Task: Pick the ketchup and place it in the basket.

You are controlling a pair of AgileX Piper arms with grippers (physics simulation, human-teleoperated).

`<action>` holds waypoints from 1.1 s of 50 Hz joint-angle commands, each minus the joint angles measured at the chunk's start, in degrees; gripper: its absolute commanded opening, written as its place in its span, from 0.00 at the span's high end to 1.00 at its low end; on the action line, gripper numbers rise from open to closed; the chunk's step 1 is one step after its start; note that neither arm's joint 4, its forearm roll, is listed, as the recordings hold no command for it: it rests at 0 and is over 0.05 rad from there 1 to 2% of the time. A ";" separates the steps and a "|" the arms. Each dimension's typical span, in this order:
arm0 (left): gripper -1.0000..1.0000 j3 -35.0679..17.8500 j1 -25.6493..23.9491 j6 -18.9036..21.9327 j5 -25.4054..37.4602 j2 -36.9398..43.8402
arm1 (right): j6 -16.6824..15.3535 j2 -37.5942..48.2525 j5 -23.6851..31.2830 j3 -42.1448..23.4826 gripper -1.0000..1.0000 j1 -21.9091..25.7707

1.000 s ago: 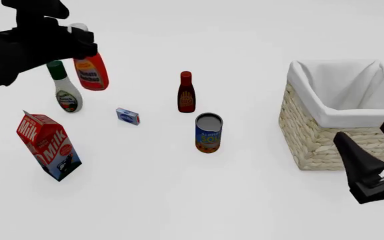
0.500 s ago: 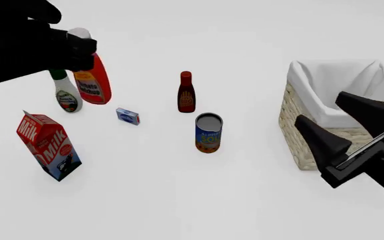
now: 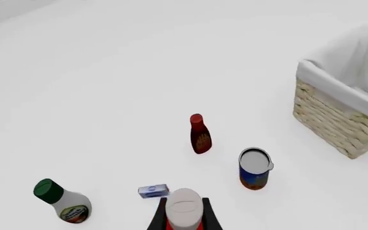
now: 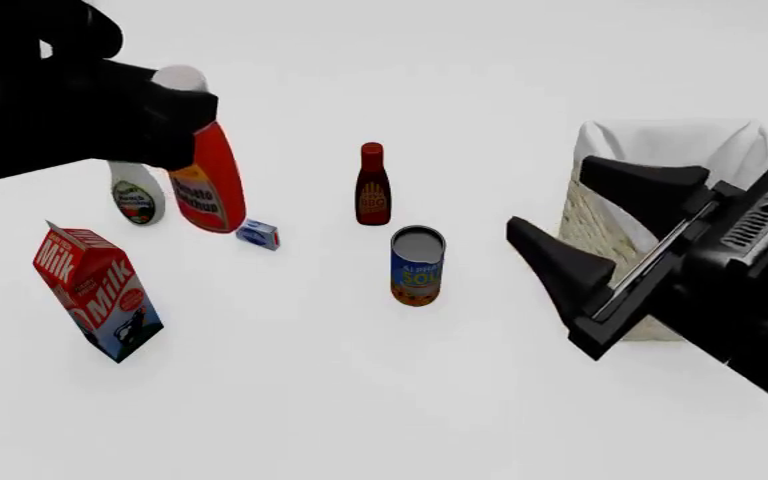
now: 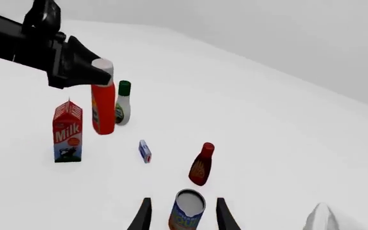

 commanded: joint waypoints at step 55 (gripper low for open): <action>1.00 -1.37 -14.86 -1.82 4.13 -1.49 | 1.58 15.51 -1.05 -13.79 0.00 13.79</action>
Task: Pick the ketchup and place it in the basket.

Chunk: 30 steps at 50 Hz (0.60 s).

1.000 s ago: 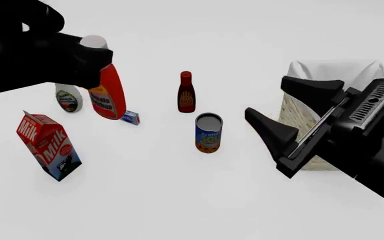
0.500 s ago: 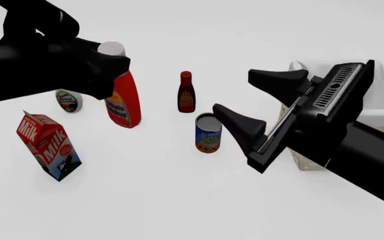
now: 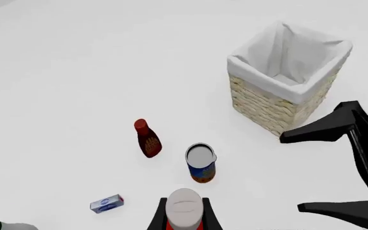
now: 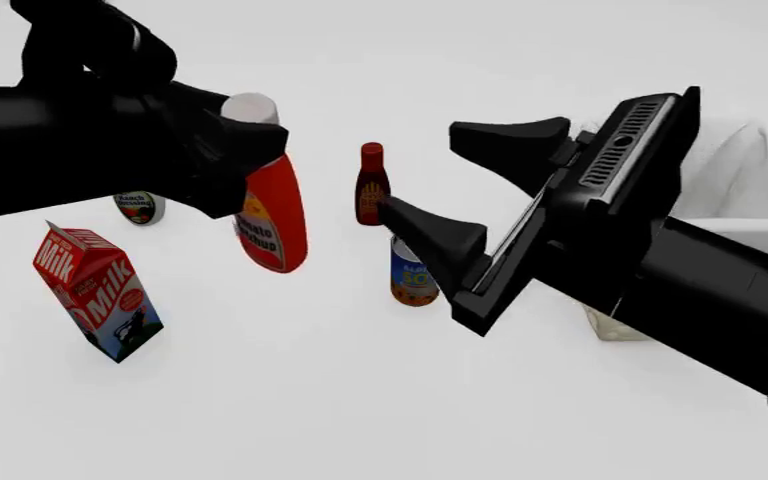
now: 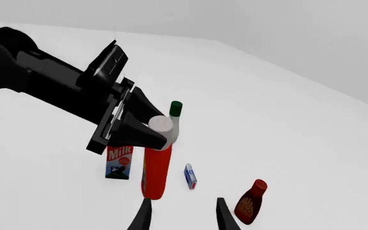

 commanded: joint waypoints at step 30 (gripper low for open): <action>1.00 -3.76 -4.27 -0.67 4.41 -2.14 | 3.24 7.56 -5.04 -3.09 0.00 2.58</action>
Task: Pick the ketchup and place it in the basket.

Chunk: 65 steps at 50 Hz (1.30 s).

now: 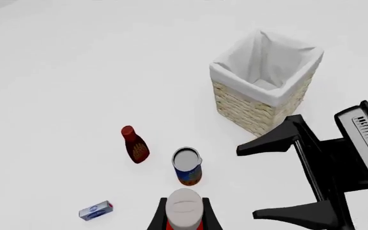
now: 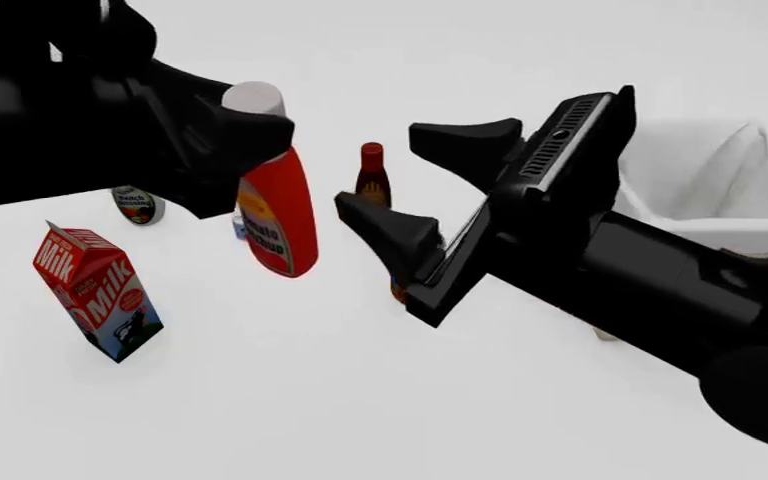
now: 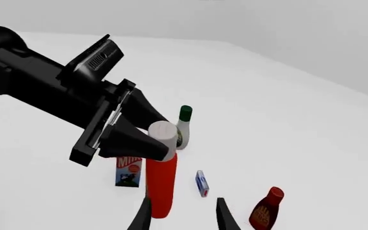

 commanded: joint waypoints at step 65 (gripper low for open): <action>1.00 -2.56 -1.61 -0.99 1.73 -0.36 | 1.40 13.12 -4.84 -6.31 0.00 2.84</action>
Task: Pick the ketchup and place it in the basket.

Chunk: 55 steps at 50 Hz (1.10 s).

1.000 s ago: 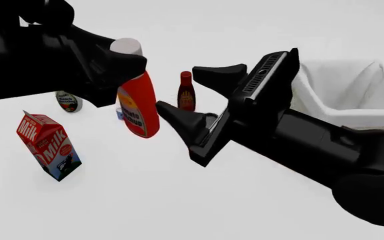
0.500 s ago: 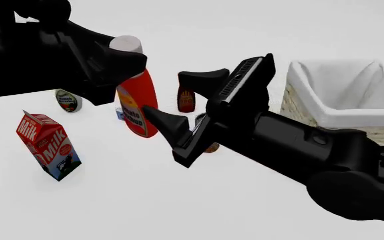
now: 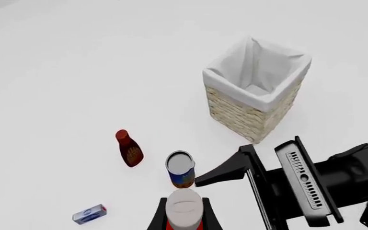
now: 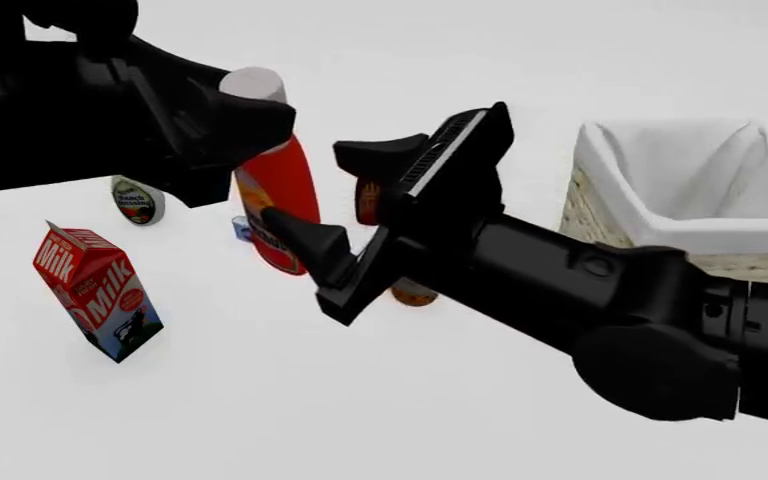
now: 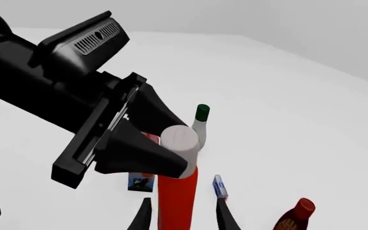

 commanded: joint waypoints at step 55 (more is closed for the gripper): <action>0.00 -2.66 -4.19 -1.70 0.60 -1.55 | -0.82 3.13 -0.33 -1.70 1.00 -2.20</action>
